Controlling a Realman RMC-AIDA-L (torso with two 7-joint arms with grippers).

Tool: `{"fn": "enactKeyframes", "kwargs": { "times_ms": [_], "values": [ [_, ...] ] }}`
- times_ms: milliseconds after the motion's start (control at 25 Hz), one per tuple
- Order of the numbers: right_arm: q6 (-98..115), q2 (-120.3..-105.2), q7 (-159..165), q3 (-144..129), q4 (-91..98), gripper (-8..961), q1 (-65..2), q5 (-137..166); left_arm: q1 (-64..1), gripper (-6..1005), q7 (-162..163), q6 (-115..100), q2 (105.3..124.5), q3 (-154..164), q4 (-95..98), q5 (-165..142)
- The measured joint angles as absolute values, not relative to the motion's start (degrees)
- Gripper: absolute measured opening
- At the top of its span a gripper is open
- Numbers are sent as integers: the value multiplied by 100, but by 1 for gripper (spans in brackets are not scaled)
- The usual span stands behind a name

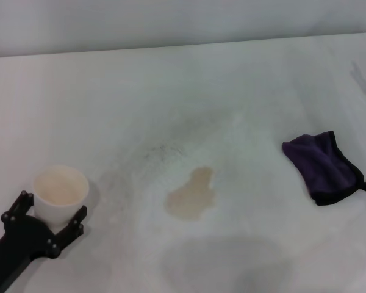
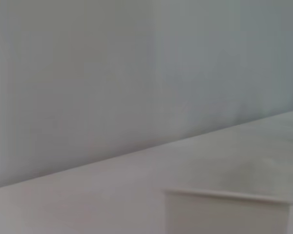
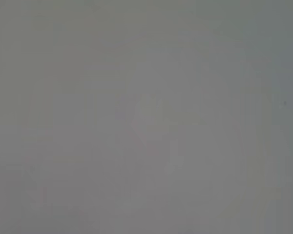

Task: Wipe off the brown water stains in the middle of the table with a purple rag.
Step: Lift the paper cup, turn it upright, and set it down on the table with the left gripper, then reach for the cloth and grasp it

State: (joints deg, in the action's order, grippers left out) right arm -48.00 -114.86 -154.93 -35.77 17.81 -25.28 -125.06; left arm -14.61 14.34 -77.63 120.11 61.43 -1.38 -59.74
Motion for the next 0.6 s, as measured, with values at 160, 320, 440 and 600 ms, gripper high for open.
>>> {"fn": "enactKeyframes", "kwargs": {
  "times_ms": [160,320,440,600],
  "values": [
    [-4723,-11487,-15495,-3577,1783,845,-2540,-12506,-1432,872,1261,-7921,12026,6144,-328,-5948],
    [-4718,-11487,-15496,-3577,1784,844,-2541,-12506,-1405,871,1245,-7963,12032,6143,-468,-5931],
    [-4718,-11489,-15495,-3577,1785,845,-2546,-12506,-1362,871,1245,-7959,12032,6136,-506,-5921],
    [-4719,-11504,-15495,-3577,1785,845,-2544,-12507,-1340,872,1310,-7897,12031,6126,-578,-5911]
  ]
}}
